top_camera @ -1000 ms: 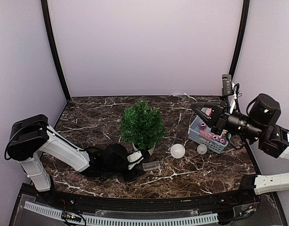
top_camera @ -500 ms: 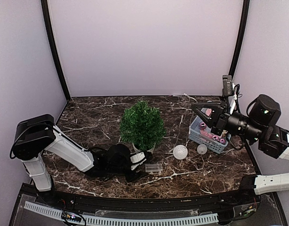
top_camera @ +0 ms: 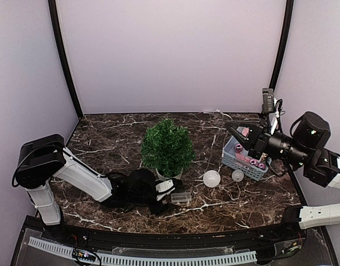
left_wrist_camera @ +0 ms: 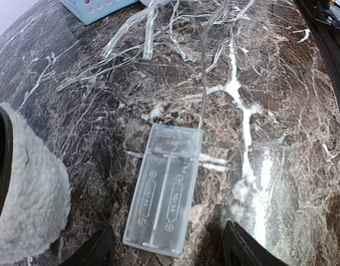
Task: Decorate the small christmas tree
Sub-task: Pick up the side of the string light from the center of the board.
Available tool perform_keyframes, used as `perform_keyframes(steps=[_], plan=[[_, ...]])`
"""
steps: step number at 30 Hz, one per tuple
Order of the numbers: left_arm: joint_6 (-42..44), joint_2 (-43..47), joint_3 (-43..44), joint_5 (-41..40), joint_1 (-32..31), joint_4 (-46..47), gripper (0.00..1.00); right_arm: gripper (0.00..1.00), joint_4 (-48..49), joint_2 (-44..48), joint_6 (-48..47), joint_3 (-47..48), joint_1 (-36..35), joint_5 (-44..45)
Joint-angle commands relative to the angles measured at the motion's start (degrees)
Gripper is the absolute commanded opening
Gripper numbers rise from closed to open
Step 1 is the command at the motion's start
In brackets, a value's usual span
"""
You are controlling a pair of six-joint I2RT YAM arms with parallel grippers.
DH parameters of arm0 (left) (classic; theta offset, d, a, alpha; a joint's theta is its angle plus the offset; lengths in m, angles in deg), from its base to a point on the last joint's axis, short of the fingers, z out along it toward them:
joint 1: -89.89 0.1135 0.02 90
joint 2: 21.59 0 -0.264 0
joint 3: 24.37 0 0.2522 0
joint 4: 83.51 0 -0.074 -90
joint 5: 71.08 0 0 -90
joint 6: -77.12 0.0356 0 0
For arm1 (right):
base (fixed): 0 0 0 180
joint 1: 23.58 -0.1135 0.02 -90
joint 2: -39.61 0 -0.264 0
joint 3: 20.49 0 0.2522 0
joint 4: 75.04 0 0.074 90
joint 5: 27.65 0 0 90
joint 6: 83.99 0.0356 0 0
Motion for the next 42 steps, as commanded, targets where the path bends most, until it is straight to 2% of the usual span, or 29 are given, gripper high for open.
perform_keyframes(steps=[1, 5, 11, 17, 19, 27, 35, 42], plan=[[1.3, -0.3, 2.1, 2.1, -1.4, -0.7, 0.68, 0.00, 3.5, 0.9, 0.6, -1.2, -0.2, -0.6], [1.2, -0.5, 2.5, 2.2, -2.3, -1.8, 0.60, 0.00, 3.7, 1.5, 1.0, -1.7, -0.2, -0.6], [1.0, -0.4, 2.7, 1.8, -3.2, -3.5, 0.57, 0.00, 3.4, 3.1, 1.2, -2.4, -0.2, -0.4], [0.1, -0.6, 2.6, -5.1, -3.3, -0.7, 0.59, 0.00, 3.7, 4.0, 1.5, -3.0, -0.2, -0.5], [0.2, 0.3, 2.0, -6.2, -3.3, 0.8, 0.63, 0.00, 3.1, 4.3, 1.4, -2.9, -0.2, -0.3], [2.7, 0.5, 3.0, -8.0, -3.2, 1.3, 0.70, 0.00, 3.1, 5.2, 1.7, -3.5, -0.2, 0.2], [3.3, -1.8, 3.9, -4.9, -2.0, -0.1, 0.70, 0.00, 3.4, 5.1, 1.8, -3.7, -0.2, 0.0], [3.4, -3.6, 5.6, -0.3, -1.7, -2.9, 0.60, 0.00, 3.6, 5.3, 2.1, -4.0, -0.2, -0.2]])
